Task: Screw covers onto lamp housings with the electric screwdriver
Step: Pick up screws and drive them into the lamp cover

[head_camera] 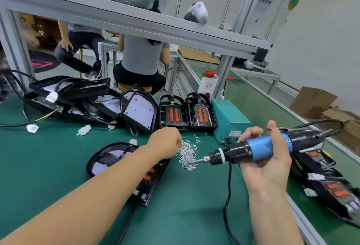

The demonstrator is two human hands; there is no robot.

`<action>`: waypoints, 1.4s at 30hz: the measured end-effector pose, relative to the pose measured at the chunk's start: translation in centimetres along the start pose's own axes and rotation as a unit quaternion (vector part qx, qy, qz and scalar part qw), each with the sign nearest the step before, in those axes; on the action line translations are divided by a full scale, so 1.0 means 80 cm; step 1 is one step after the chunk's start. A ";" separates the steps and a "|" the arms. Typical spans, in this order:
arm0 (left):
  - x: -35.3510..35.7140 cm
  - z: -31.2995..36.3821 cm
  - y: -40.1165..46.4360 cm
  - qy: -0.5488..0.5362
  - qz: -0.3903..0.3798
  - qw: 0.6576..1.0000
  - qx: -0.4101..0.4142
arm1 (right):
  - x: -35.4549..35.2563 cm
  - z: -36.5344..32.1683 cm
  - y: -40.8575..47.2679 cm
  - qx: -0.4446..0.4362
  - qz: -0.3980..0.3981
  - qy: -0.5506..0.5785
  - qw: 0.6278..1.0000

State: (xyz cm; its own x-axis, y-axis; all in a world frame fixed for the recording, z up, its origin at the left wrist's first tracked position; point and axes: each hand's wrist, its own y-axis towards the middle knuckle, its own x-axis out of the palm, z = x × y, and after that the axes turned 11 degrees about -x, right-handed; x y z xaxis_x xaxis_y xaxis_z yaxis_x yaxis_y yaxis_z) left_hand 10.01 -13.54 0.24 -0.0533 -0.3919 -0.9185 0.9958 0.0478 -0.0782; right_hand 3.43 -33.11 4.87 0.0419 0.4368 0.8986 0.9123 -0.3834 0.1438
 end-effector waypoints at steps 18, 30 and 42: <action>0.050 0.021 0.031 0.151 0.012 0.988 -0.013 | -0.014 -0.014 0.014 0.012 0.032 -0.039 0.999; 0.059 0.035 0.018 0.234 -0.021 0.971 -0.032 | -0.017 -0.017 0.008 0.017 0.047 -0.041 0.998; 0.055 0.038 0.008 0.140 0.031 0.990 0.006 | -0.012 -0.026 -0.001 -0.004 0.055 -0.054 0.997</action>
State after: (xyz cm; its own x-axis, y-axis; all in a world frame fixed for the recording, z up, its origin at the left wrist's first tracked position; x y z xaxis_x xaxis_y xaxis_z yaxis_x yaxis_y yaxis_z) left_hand 10.61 -18.01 -2.72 -0.0096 -0.1193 -0.9928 0.9986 0.0511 -0.0158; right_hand 2.48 -35.18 4.84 0.1852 0.4765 0.8594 0.8968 -0.4395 0.0505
